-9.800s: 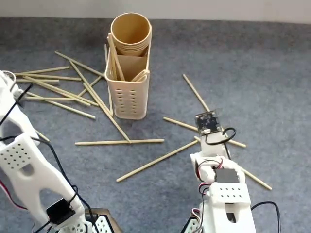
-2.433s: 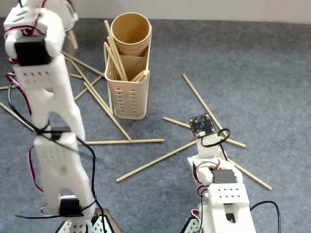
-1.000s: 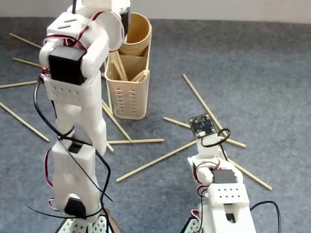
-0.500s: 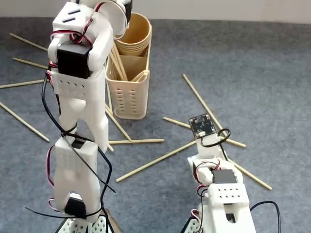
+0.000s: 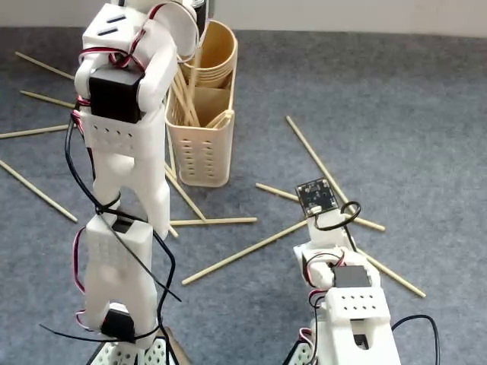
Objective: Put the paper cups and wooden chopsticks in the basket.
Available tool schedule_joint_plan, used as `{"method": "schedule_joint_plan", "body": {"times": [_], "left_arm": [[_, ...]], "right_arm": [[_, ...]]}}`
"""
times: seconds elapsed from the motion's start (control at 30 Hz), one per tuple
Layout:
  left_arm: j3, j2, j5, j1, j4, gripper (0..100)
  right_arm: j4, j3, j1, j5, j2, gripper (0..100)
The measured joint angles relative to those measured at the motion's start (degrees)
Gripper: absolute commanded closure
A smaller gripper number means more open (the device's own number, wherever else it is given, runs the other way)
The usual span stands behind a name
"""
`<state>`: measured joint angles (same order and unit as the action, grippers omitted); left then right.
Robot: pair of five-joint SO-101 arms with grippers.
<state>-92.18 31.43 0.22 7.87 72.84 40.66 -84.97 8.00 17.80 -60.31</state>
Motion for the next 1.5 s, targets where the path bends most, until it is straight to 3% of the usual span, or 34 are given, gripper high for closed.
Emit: {"method": "schedule_joint_plan", "body": {"times": [0.27, 0.37, 0.57, 0.7, 0.97, 1.27, 1.4, 1.5], "left_arm": [[0.0, 0.0, 0.0, -8.0, 1.7, 86], [0.0, 0.1, 0.0, -16.4, 7.4, 86], [1.1, 5.3, 1.5, -37.3, 27.2, 86], [11.3, 9.4, 2.2, -45.7, 29.1, 85], [36.7, 18.1, 12.7, -50.8, 25.9, 85], [37.9, 27.0, 15.2, -55.6, 21.4, 86], [37.8, 29.3, 15.2, -55.9, 19.7, 100], [37.8, 30.7, 13.0, -55.6, 16.5, 100]], "right_arm": [[0.0, 0.0, 0.0, 0.0, 0.0, 94.6], [0.0, 0.0, 0.0, 0.0, 0.0, 94.6], [0.0, 0.0, 0.0, 0.0, 0.0, 94.6], [0.0, 0.0, 0.0, 0.0, 0.0, 94.6], [0.0, 0.0, 0.0, 0.0, 0.0, 94.6], [0.0, 0.0, 0.0, 0.0, 0.0, 94.6], [0.0, 0.0, 0.0, 0.0, 0.0, 94.6], [0.0, 0.0, 0.0, 0.0, 0.0, 94.6]]}}
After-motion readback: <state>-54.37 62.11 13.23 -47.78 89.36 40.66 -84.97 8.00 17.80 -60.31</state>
